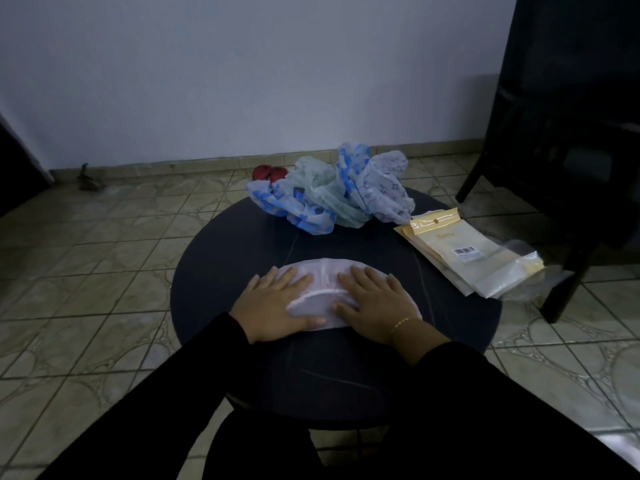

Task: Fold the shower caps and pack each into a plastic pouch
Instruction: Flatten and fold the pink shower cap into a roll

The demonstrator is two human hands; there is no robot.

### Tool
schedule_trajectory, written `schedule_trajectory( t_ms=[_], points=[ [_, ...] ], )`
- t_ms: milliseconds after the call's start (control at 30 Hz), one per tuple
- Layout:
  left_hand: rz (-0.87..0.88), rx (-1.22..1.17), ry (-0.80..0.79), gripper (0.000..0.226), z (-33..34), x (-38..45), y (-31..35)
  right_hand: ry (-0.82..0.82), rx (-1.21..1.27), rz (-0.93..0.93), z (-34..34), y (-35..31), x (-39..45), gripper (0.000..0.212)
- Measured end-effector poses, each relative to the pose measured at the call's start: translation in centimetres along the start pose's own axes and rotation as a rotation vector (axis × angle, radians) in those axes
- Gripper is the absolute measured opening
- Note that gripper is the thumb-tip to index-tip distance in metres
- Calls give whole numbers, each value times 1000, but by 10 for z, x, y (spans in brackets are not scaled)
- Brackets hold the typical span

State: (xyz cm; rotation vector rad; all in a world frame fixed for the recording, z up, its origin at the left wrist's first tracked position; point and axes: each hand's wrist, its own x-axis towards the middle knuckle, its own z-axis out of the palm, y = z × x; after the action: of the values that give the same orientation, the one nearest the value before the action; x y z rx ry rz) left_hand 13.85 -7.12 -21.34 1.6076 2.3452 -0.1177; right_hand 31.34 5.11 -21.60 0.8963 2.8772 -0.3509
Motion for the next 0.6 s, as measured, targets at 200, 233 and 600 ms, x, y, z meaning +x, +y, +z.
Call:
schedule_trajectory(
  t_ms=[200,233,600],
  points=[
    [28,-31,6,119,4,-7,-25,-24,20,1,-2,8,-4,70],
    [26,-38,4,118,5,-8,-27,-32,20,7,-3,10,-5,70],
    [-1,-26,-11,119,3,-10,-25,-46,-14,15,-6,28,-16,63]
  ],
)
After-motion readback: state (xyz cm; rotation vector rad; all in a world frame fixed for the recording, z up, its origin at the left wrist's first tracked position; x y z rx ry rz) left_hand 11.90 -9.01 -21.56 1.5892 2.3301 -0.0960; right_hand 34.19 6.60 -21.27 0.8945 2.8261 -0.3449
